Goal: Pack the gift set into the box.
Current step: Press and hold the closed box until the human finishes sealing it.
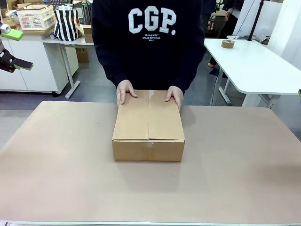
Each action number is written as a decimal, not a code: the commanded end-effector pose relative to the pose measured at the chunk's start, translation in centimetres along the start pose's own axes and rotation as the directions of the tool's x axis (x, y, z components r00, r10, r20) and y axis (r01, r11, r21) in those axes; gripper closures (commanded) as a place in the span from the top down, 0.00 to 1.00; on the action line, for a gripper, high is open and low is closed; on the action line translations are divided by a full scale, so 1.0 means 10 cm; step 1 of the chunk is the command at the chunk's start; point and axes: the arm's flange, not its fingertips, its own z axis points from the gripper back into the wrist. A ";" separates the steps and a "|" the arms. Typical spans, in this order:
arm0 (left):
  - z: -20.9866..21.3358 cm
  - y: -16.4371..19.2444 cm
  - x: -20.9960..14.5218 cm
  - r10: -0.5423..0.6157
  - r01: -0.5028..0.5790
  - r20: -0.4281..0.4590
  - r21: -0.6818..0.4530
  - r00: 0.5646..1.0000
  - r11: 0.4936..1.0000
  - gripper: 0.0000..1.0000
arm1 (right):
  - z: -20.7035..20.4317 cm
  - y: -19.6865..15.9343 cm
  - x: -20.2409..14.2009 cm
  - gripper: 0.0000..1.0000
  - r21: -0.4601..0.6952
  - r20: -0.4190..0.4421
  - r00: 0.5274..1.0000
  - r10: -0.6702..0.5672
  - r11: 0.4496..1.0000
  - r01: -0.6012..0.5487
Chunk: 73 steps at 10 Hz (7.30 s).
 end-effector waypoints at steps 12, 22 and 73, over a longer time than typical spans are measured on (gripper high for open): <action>-0.83 0.04 0.33 -0.793 0.806 -0.295 0.462 0.534 0.371 1.00 | -1.04 0.56 0.79 1.00 -0.163 0.133 0.478 0.868 0.495 -0.853; -1.40 0.08 0.49 -0.917 0.900 -0.093 0.253 0.387 0.354 1.00 | -2.57 0.72 0.61 1.00 0.037 -0.067 0.182 0.981 0.185 -0.982; -3.06 2.21 0.41 -0.927 0.924 -0.086 -0.087 0.366 0.372 1.00 | -4.09 -1.22 0.78 1.00 0.207 0.001 0.310 0.951 0.304 -0.930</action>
